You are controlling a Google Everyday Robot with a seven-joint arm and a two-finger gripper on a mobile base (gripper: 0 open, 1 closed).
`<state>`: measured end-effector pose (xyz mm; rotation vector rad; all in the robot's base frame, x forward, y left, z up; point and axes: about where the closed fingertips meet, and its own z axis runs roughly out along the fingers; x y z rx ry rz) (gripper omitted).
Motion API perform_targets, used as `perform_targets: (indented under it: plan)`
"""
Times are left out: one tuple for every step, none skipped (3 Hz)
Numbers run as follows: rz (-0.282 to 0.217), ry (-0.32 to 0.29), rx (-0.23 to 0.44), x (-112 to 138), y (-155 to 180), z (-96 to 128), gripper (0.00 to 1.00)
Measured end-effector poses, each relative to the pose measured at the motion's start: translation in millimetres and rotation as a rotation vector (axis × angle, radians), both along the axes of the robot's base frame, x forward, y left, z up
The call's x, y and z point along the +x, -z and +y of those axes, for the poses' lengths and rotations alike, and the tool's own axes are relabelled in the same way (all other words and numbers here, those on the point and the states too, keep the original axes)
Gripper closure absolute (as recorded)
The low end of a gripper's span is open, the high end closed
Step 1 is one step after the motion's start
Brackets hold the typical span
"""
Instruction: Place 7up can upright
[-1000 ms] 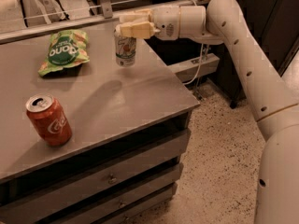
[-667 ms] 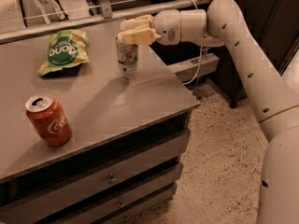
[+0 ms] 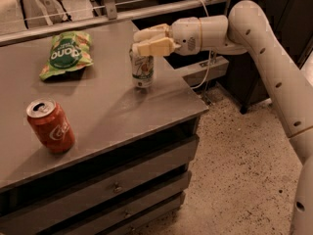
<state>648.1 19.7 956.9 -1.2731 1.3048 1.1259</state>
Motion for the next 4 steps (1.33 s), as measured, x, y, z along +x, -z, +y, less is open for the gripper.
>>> perform_targets:
  plan:
    - [0.002,0.002,0.026,-22.0,5.3,-13.8,0.75]
    - [-0.002,0.003,0.039,-30.8,7.7,-17.8,0.52]
    - [-0.002,-0.002,0.039,-31.4,7.6,-15.1,0.30]
    - [-0.002,-0.007,0.039,-32.2,7.3,-12.2,0.05]
